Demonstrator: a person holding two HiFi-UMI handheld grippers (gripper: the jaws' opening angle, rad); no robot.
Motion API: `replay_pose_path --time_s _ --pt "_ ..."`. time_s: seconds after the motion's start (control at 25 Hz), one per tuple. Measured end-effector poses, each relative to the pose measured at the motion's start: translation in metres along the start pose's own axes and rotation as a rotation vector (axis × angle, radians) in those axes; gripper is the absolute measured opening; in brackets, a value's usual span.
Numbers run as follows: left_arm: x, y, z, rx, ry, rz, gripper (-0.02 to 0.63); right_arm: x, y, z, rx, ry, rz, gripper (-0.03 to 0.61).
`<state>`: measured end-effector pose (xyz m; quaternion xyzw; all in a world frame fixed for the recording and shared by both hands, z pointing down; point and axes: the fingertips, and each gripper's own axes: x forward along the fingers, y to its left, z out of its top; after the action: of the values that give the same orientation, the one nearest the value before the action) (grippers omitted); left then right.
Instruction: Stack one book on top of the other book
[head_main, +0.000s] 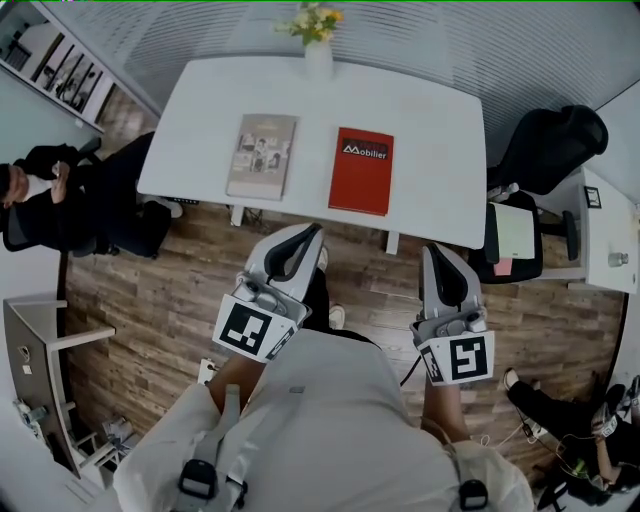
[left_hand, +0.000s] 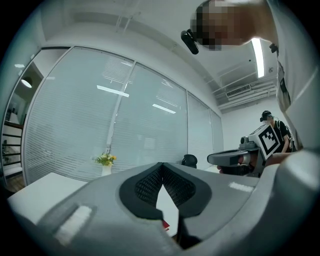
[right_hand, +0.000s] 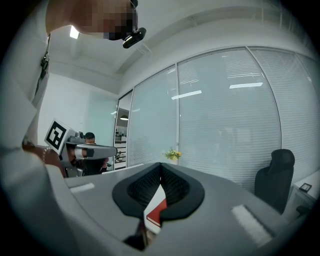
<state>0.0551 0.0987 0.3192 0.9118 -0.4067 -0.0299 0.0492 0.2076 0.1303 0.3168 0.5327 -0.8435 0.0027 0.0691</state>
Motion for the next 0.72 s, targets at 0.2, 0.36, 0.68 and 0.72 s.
replay_pose_path --time_s 0.2,0.36,0.68,0.72 --pt "0.030 0.032 0.003 -0.006 -0.003 -0.012 0.002 0.042 -0.010 0.007 -0.005 -0.001 -0.001 0.005" --pt "0.053 0.065 0.013 0.004 -0.019 -0.017 0.002 0.084 -0.019 0.015 -0.015 -0.010 -0.001 0.005" --pt "0.089 0.139 0.021 0.002 -0.013 -0.009 0.002 0.163 -0.024 0.024 -0.013 -0.005 0.006 0.005" --pt "0.093 0.148 0.021 -0.002 -0.013 -0.006 0.002 0.172 -0.024 0.025 -0.014 -0.005 0.007 0.005"
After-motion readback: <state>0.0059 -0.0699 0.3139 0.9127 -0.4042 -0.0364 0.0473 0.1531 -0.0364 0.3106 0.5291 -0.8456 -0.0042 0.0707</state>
